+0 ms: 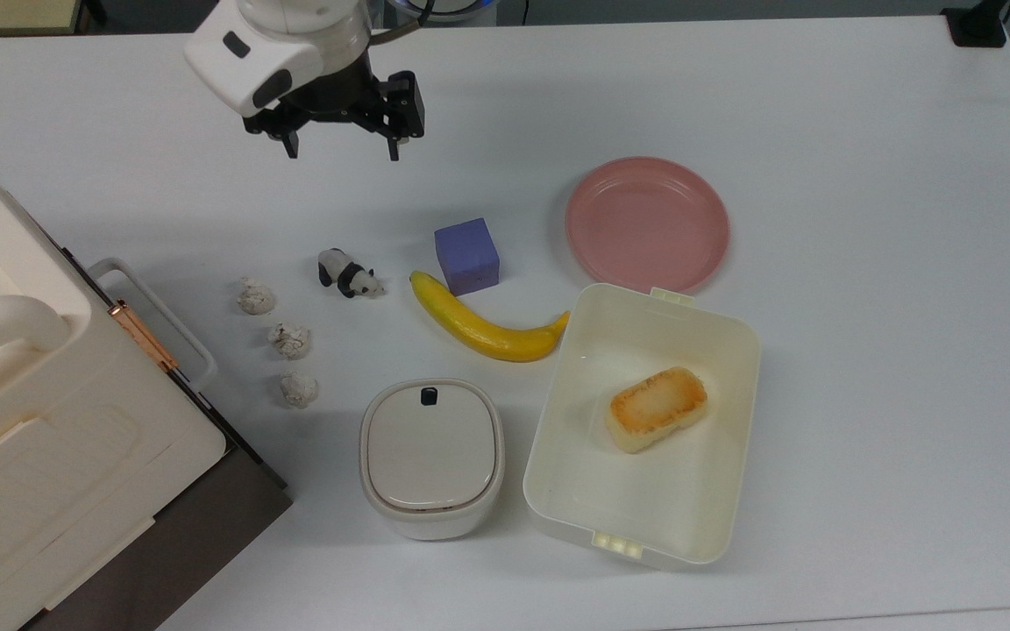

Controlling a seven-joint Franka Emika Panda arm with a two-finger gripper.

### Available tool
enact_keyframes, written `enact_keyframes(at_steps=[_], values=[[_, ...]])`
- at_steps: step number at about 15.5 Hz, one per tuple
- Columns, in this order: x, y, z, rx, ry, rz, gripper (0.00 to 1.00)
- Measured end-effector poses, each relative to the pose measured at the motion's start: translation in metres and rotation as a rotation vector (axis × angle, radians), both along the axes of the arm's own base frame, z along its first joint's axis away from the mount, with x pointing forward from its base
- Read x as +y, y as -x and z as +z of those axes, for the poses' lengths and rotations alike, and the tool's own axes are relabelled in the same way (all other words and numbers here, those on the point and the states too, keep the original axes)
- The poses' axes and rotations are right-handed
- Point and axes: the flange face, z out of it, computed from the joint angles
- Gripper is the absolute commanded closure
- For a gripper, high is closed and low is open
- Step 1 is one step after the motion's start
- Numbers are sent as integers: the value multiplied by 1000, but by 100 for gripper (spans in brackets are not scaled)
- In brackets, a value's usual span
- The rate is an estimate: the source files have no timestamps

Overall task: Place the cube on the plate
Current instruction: 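Move the open gripper over the purple cube beside the banana, then lower the gripper around the purple cube and close on it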

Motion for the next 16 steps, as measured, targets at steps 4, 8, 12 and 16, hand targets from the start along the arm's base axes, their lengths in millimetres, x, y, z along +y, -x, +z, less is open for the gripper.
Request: enact_keyframes(at_steps=[4,8,12,16], values=[[16,-3,-14,25,-6,63,0],[67,-14,-64,84,-6,145,0],[104,-24,-115,66,41,196,0],[124,-22,-157,100,71,230,3]])
